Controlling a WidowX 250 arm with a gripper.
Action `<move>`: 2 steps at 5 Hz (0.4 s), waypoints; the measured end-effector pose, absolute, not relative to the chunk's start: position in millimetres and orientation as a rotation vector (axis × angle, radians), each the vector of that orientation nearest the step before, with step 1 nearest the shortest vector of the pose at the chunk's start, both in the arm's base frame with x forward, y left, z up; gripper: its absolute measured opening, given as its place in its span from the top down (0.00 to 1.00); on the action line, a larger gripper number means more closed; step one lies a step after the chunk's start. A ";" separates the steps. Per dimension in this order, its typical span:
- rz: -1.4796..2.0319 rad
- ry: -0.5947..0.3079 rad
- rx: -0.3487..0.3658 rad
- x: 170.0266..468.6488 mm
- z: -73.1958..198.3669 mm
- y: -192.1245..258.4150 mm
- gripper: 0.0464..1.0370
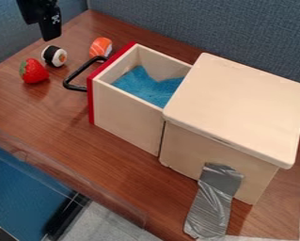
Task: Close the drawer
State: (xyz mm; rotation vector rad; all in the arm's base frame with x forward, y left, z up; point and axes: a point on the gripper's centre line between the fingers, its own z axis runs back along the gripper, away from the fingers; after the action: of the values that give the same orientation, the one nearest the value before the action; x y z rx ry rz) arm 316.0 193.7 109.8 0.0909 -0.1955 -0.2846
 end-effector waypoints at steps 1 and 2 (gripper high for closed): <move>-0.293 -0.177 0.064 316.0 97.1 192.0 0.04; -0.459 -0.298 0.087 326.7 97.3 201.4 0.04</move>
State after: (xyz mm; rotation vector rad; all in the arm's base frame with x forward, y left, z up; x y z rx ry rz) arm 326.7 201.4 97.3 0.0867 -0.2976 -0.4591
